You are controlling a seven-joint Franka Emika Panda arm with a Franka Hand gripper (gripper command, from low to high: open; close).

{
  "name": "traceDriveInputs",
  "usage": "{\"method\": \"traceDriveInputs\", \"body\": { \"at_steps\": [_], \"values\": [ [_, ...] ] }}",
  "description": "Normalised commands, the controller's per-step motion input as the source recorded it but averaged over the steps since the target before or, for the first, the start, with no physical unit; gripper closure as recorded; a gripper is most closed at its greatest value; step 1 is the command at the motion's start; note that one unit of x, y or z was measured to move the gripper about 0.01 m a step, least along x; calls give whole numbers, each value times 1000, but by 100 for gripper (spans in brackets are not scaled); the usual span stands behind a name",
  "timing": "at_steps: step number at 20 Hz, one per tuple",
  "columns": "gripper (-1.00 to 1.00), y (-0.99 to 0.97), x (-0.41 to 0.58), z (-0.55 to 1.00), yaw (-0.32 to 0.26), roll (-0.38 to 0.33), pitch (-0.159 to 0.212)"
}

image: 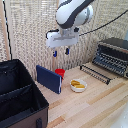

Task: Gently stretch your hand towards the oven tray's handle, obtaining a firm grip, and draw it cautiously out of the oven. Transition your grip to the hot dog bowl, gingerly seizing the edge, and elevate it from the surface. Hover the bowl over the tray, delicately lower it, and temper your grip, establishing the bowl's equilibrium.

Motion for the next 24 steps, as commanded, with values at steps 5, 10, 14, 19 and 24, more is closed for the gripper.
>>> {"method": "traceDriveInputs", "body": {
  "at_steps": [5,10,14,19,24],
  "values": [
    [-100,-111,-65,-57,154,-292,-24],
    [-100,-162,-80,0,163,-345,-31],
    [-100,-168,-73,0,159,-347,-30],
    [-100,-193,-71,0,152,-345,-27],
    [-100,-306,-66,15,108,-334,-29]
  ]
}}
